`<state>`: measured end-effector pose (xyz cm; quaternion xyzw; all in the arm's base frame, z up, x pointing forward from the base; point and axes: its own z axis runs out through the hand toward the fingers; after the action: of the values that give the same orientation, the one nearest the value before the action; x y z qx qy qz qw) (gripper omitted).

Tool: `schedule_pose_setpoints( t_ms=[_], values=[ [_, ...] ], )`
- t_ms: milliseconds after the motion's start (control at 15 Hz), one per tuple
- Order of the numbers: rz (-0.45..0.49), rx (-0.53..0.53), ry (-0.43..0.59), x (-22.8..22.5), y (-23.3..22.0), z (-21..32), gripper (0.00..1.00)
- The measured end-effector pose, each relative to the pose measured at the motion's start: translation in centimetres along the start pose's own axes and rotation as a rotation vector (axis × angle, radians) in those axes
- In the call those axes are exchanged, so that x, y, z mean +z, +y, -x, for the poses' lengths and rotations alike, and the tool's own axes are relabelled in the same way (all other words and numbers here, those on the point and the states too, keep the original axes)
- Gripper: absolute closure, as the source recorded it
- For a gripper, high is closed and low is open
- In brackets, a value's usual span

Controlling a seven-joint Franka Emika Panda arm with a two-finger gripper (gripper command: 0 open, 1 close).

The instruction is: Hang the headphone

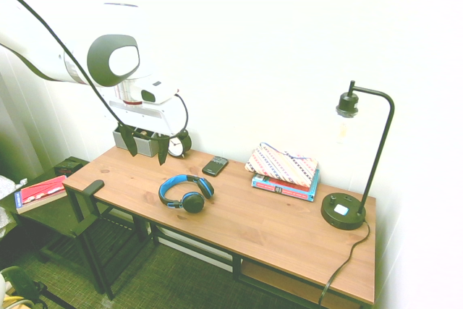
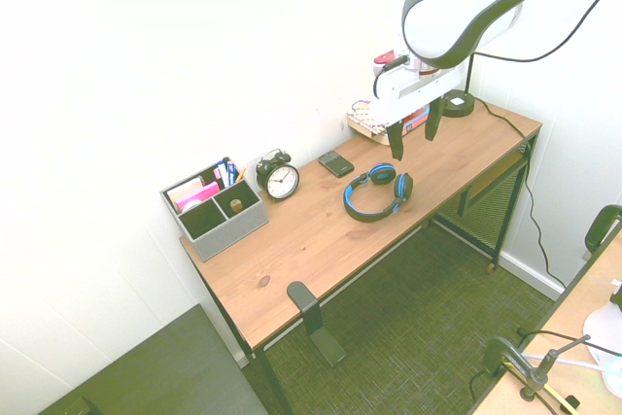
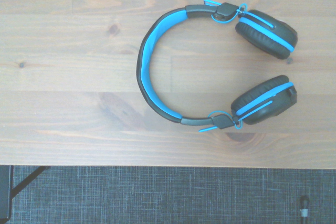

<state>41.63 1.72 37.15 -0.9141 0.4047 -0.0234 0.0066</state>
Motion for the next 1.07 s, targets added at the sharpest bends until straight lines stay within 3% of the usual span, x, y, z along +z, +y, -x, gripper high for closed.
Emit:
schedule_pose_setpoints(
  t_ms=[200, 400, 600, 867, 933, 1067],
  values=[
    [0.007, -0.02, 0.004, 0.2, -0.2, 0.2, 0.0],
    [0.02, -0.104, 0.039, 2.1, -2.5, 1.0, 0.0],
    [0.032, -0.189, 0.074, 6.1, -6.1, 0.9, 0.0],
    [0.044, -0.22, 0.049, 11.9, -9.6, -1.3, 0.0],
    [0.052, -0.221, 0.04, 13.3, -10.3, -1.9, 1.0],
    [0.066, -0.23, 0.028, 15.4, -11.6, -2.5, 1.0]
  ],
)
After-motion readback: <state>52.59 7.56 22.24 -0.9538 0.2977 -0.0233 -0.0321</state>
